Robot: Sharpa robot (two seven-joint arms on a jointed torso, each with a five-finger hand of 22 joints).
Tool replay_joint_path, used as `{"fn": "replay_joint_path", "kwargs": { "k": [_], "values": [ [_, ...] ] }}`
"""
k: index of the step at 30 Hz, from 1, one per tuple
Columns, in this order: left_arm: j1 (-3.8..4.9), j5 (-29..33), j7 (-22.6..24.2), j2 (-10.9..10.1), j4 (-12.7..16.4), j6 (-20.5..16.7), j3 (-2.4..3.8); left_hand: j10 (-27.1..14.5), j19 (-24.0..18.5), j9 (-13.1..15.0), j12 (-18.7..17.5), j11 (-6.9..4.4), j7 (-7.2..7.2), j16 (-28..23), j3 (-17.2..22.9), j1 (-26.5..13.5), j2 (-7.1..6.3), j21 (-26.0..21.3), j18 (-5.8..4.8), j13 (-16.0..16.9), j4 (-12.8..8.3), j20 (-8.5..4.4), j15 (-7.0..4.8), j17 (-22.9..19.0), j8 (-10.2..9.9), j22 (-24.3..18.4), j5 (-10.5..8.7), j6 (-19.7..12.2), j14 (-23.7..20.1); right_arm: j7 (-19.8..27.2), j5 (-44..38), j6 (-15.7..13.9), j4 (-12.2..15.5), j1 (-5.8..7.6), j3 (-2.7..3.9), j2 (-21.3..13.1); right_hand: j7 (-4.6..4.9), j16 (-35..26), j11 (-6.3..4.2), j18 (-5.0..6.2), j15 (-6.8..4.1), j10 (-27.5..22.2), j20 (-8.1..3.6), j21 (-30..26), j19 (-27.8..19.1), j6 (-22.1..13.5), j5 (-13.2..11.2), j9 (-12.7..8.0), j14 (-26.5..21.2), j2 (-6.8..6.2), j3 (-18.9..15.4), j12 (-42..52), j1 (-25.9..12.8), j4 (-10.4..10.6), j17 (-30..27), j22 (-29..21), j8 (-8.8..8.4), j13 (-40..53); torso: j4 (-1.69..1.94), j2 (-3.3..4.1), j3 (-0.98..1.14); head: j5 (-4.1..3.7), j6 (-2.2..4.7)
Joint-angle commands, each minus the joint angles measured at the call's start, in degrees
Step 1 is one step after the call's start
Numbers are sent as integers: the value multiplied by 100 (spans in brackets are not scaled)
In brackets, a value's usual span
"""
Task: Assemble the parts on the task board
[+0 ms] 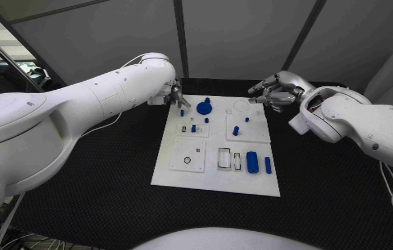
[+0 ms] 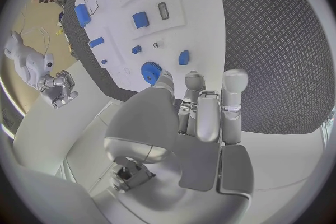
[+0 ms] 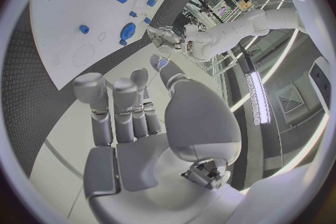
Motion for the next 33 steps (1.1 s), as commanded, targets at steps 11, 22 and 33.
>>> {"fn": "replay_joint_path", "kwargs": {
  "k": [11,22,33],
  "values": [
    [-17,-107,-48,23,-33,369,2,164,104,-72,305,-10,-23,202,4,65,36,206,-199,80,-79,1,-9,714,135,218,10,181,331,43,-18,39,7,11,5,3,12,-32,13,31,-3,-20,-10,-31,21,-41,9,-2,33,16,25,4,-59,19,11,8,-10,1,2,-2,-1,-1,-21],
    [-49,-106,21,19,-4,504,2,225,117,-42,445,-55,-83,282,5,70,75,292,-208,104,-121,-15,-35,784,309,331,10,372,348,47,-19,43,-2,11,5,15,12,-32,13,31,-3,-20,-10,-31,21,-41,9,-2,33,16,25,4,-59,19,11,8,-10,1,0,-1,-1,-2,-35],
    [-77,-106,25,23,-22,404,2,232,135,-40,447,-80,-111,318,48,145,126,350,-217,84,-191,-32,-55,814,357,406,11,398,357,47,-20,45,-4,11,5,17,12,-32,13,31,-3,-20,-10,-31,21,-41,9,-2,33,16,25,4,-59,19,11,8,-10,1,0,-2,0,-7,-38]
  ]
}}
